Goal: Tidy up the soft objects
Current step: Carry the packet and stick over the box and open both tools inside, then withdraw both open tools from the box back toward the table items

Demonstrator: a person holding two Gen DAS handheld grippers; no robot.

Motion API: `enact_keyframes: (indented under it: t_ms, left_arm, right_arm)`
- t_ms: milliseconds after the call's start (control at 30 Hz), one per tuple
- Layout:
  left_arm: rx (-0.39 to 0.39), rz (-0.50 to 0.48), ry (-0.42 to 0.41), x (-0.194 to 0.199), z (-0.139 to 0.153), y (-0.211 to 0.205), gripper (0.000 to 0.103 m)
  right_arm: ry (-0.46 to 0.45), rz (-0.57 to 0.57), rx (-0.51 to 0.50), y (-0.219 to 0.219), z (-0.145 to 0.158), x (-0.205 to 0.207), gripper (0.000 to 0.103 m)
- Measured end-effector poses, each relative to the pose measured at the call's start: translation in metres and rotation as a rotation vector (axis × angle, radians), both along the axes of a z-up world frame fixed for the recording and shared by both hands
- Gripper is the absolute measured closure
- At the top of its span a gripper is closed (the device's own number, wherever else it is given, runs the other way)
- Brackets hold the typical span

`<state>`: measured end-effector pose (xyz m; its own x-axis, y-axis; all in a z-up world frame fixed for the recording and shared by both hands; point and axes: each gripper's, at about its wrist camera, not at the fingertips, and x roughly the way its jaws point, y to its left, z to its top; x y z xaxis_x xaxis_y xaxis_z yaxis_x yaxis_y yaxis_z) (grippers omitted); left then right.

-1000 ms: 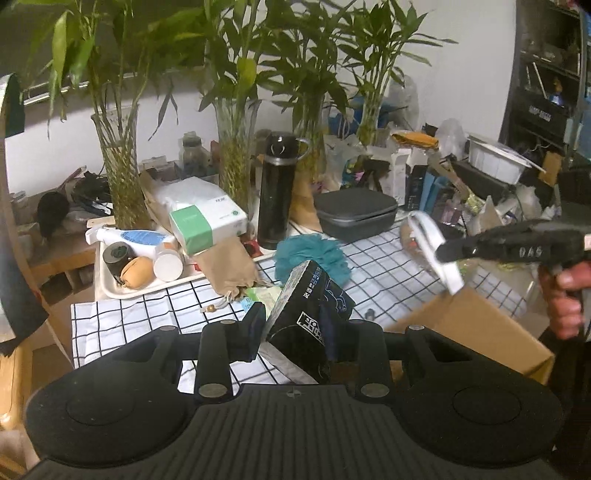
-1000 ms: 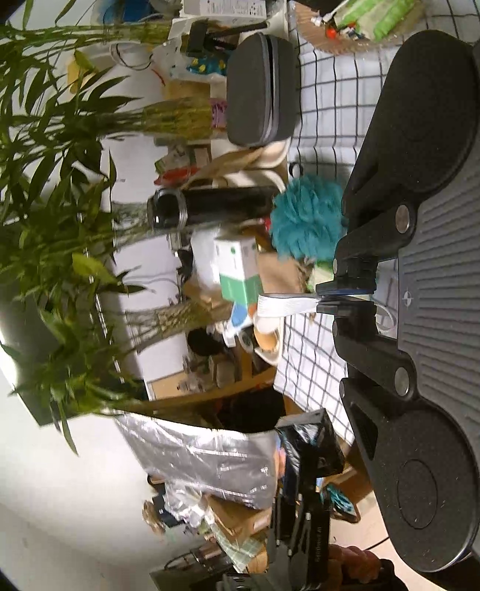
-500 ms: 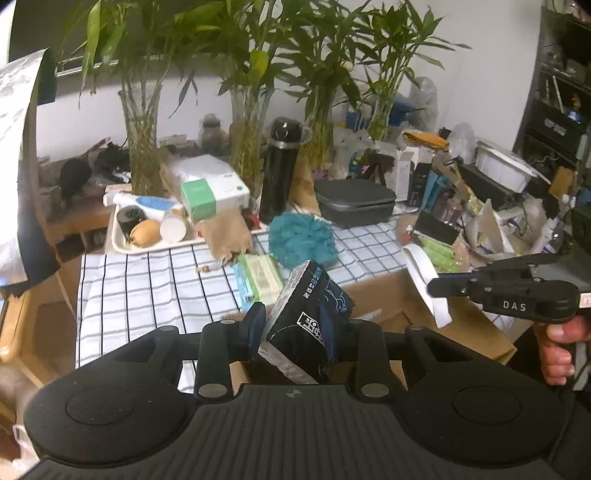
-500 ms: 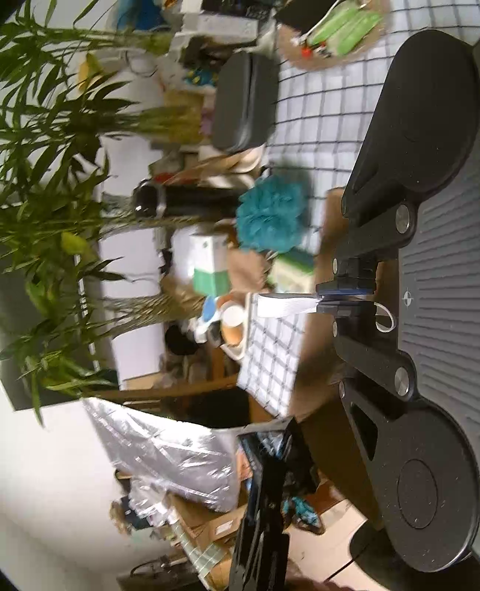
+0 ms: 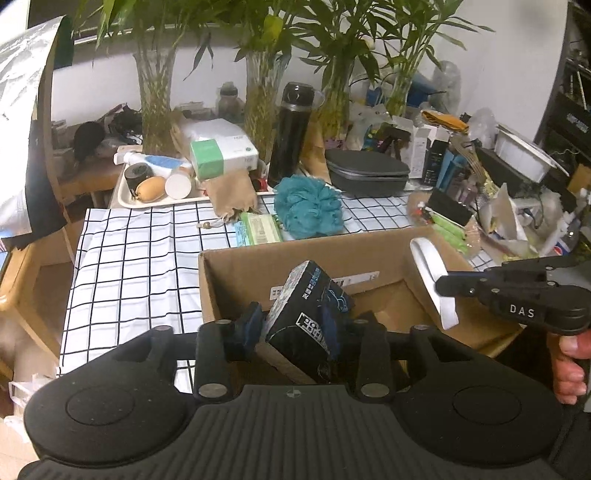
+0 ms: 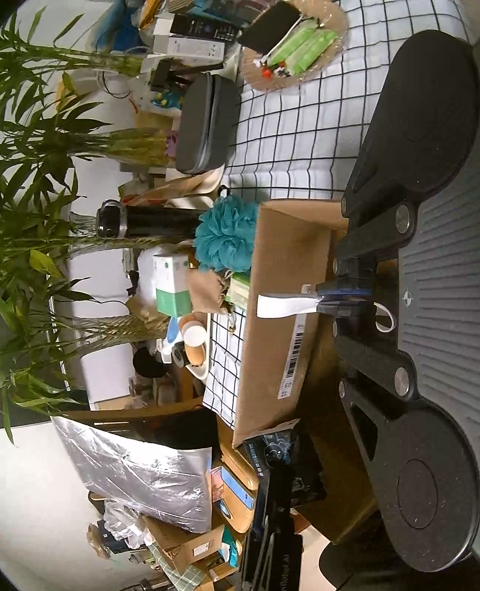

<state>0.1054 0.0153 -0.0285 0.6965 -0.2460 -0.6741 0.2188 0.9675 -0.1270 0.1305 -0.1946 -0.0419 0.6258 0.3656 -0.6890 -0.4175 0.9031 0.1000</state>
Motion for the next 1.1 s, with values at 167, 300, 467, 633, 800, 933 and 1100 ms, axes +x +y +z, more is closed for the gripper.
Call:
enact_keyframes:
  t_ms: [167, 300, 467, 633, 800, 933, 1100]
  left_arm:
    - [0.050, 0.021, -0.057, -0.007, 0.000, -0.004, 0.030]
    - [0.042, 0.041, -0.074, -0.009, 0.002, -0.002, 0.028]
    - [0.041, 0.077, -0.093, -0.009, 0.003, 0.003, 0.029]
    - [0.032, 0.088, -0.118, -0.010, 0.007, 0.009, 0.028]
    - [0.036, 0.112, -0.124, -0.008, 0.008, 0.016, 0.028]
    - [0.023, 0.129, -0.134, -0.007, 0.010, 0.023, 0.028]
    - [0.028, 0.139, -0.152, -0.005, 0.013, 0.026, 0.028]
  right_arm:
    - [-0.013, -0.001, 0.032, -0.002, 0.001, 0.000, 0.034]
    - [-0.091, -0.001, 0.059, -0.003, 0.010, -0.004, 0.000]
    - [-0.087, -0.032, 0.051, -0.005, 0.008, 0.001, 0.000]
    - [-0.098, -0.063, 0.055, -0.009, 0.008, 0.001, 0.000]
    - [-0.092, -0.078, 0.053, -0.010, 0.007, 0.003, 0.000]
    - [-0.104, -0.077, 0.053, -0.009, 0.007, 0.002, 0.000]
    - [-0.113, -0.081, 0.061, -0.009, 0.008, 0.002, 0.000]
